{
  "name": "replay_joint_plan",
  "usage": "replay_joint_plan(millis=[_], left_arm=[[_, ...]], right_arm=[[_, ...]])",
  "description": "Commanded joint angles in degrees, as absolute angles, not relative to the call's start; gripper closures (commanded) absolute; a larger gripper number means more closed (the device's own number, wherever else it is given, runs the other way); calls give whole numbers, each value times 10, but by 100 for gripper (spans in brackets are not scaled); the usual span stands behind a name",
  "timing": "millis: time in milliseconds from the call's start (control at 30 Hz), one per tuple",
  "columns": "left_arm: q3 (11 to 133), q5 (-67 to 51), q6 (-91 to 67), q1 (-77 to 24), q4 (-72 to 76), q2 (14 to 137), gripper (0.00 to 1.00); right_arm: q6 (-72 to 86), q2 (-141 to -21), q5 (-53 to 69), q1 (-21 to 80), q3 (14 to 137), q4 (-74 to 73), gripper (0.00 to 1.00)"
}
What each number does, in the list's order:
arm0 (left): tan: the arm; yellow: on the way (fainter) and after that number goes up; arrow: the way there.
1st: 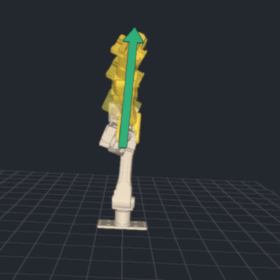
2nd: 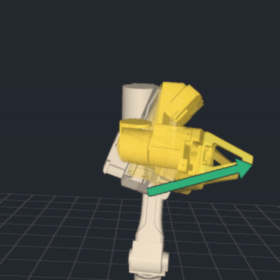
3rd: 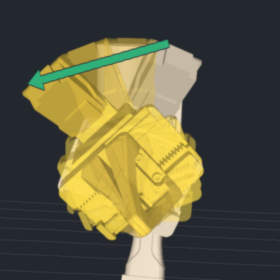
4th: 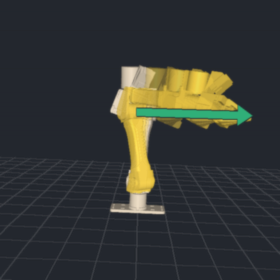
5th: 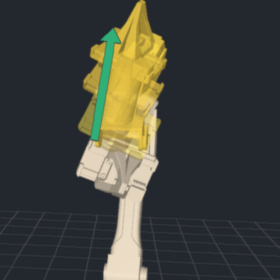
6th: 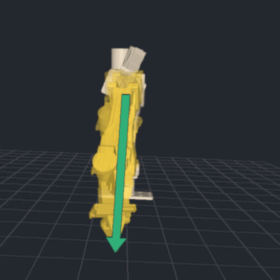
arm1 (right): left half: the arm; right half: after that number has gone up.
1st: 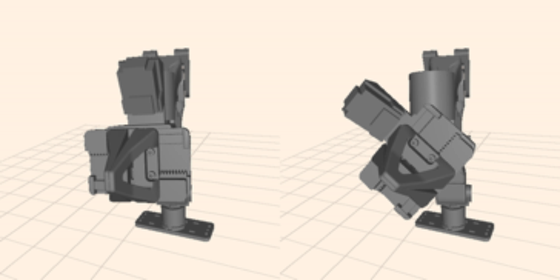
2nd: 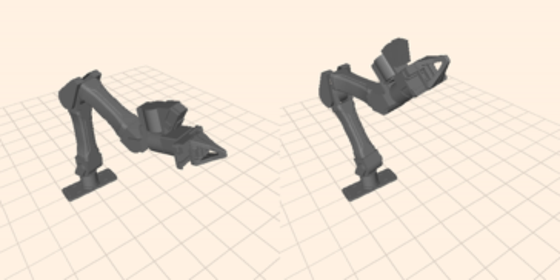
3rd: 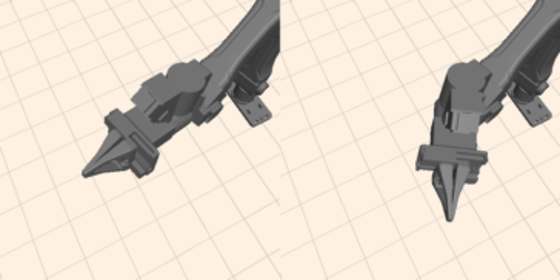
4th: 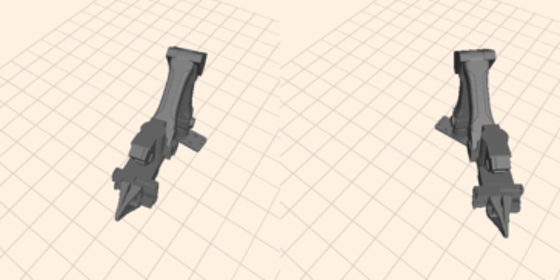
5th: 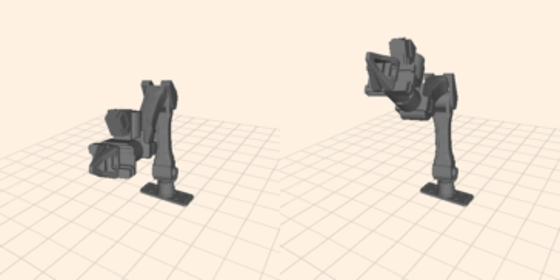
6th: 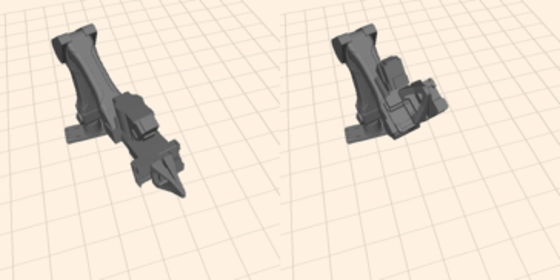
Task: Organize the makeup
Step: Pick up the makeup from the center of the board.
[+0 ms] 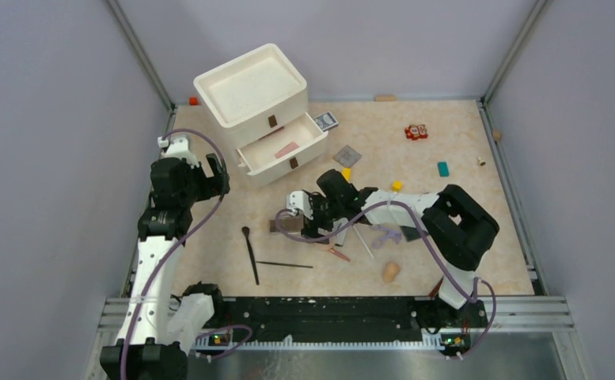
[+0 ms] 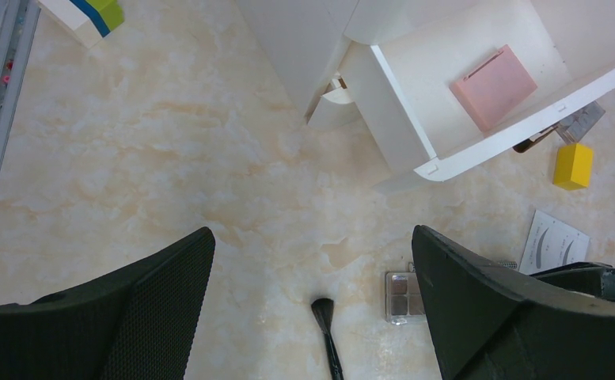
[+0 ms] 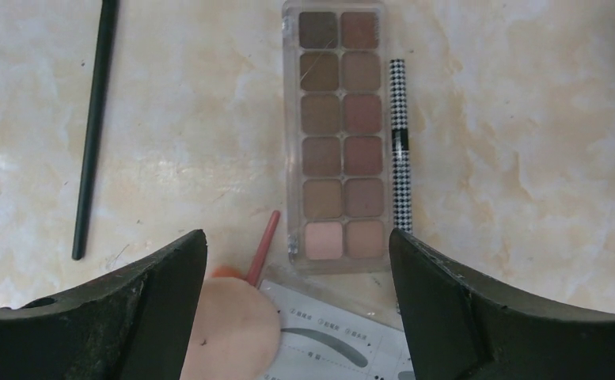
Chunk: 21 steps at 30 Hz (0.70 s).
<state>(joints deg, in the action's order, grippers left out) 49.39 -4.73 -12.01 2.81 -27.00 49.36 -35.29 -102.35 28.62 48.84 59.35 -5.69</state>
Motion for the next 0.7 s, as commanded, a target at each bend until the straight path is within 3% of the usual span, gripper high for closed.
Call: replay_joint_plan(millis=[0,667], left_arm=[[500,-53,-115,32,-244,489,1],[500,-53,-115,33,-244,485,1]], right_arm=[[-338,-1036,282,485,613,17,16],[-347,-1122,332,484,678,-19,18]])
